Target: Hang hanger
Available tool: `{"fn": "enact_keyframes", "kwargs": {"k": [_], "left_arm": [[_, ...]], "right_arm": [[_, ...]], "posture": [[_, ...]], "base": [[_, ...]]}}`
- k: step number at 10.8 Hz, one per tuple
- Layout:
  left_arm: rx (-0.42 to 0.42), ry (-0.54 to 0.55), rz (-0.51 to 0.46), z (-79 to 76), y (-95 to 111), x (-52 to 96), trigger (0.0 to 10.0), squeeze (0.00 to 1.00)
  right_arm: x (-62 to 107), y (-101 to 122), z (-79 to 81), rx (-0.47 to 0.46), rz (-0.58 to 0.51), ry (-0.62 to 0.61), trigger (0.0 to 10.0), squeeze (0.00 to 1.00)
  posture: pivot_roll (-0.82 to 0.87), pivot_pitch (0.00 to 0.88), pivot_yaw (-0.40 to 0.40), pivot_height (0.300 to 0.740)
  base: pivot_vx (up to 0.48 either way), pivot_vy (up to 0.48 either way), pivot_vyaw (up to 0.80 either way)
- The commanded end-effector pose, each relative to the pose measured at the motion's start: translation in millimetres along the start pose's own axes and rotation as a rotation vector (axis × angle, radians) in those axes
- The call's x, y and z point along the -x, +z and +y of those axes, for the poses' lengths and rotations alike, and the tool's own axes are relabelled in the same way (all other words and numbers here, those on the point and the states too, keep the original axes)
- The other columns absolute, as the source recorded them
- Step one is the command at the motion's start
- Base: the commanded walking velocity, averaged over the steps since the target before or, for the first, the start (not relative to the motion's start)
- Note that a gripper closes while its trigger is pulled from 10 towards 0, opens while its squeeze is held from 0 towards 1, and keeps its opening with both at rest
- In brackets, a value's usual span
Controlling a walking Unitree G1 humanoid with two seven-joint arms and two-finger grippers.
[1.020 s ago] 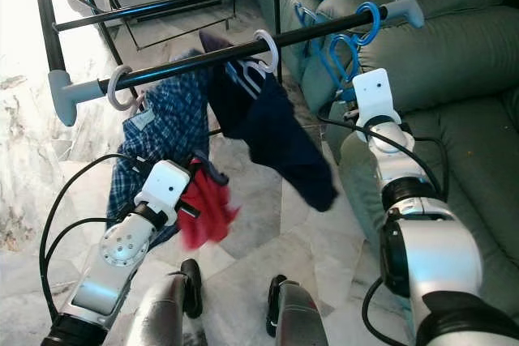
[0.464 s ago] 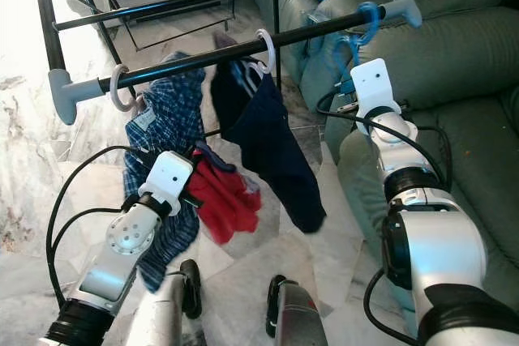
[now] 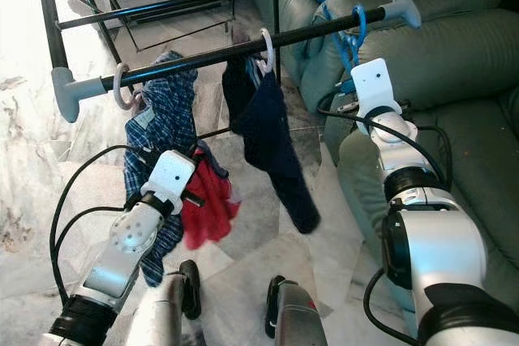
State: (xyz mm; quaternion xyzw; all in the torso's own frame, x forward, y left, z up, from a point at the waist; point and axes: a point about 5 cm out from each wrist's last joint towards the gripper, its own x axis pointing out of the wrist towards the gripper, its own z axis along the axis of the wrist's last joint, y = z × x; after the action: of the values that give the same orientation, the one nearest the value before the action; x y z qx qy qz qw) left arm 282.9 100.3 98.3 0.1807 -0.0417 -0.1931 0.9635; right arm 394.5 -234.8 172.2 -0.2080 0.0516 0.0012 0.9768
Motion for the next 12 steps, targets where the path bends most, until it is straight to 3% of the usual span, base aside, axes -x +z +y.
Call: {"fn": "enact_keyframes", "kwargs": {"k": [1,2,4,6,8,9,10,11,12], "left_arm": [[0.001,-0.002,-0.003,-2.4,-1.3,0.9,10.0,0.0],[0.008,-0.004,-0.005,-3.5,-1.6,1.1,10.0,0.0],[0.019,-0.007,-0.027,-7.4,0.3,1.5,10.0,0.0],[0.006,0.04,-0.003,-3.5,-3.4,0.7,10.0,0.0],[0.018,0.058,-0.002,-5.8,-4.2,-0.6,10.0,0.0],[-0.019,0.111,-0.006,-7.7,-2.0,-3.6,10.0,0.0],[-0.017,0.11,-0.004,-8.2,-2.3,-3.9,10.0,0.0],[-0.016,0.099,-0.01,-10.5,-1.9,-6.7,10.0,0.0],[-0.028,0.106,-0.009,-10.6,-1.8,-8.9,10.0,0.0]], "right_arm": [[1.6,-0.6,-5.7,-0.021,-0.023,-0.033,0.0,0.0],[2.2,1.8,-5.3,-0.048,-0.063,-0.05,0.0,0.0],[8.8,-6.7,3.8,-0.15,-0.145,-0.109,10.0,0.0],[26.6,-30.0,19.3,-0.164,-0.22,-0.122,10.0,0.0],[46.9,-56.9,34.1,-0.171,-0.222,-0.093,10.0,0.0],[62.1,-77.7,43.3,-0.22,-0.179,-0.108,10.0,0.0],[64.1,-80.2,45.2,-0.233,-0.173,-0.111,10.0,0.0],[74.8,-88.7,64.8,-0.335,-0.135,-0.092,10.0,0.0],[78.0,-89.4,78.7,-0.376,-0.119,-0.063,10.0,0.0]], "posture": [[0.07,0.208,-0.071,0.74],[0.07,0.205,-0.07,0.74],[0.08,0.192,-0.064,0.74],[0.06,0.187,-0.048,0.74],[0.05,0.184,-0.05,0.74],[0.04,0.183,-0.055,0.74],[0.04,0.183,-0.055,0.74],[0.03,0.179,-0.056,0.74],[0.02,0.176,-0.058,0.74]], "base": [[0.0,0.0,0.0],[0.0,0.0,0.0],[0.0,0.0,0.0],[0.0,0.0,0.0],[0.0,0.0,0.0],[0.0,0.0,0.0],[0.0,0.0,0.0],[0.0,0.0,0.0],[-0.274,0.0,0.0]]}}
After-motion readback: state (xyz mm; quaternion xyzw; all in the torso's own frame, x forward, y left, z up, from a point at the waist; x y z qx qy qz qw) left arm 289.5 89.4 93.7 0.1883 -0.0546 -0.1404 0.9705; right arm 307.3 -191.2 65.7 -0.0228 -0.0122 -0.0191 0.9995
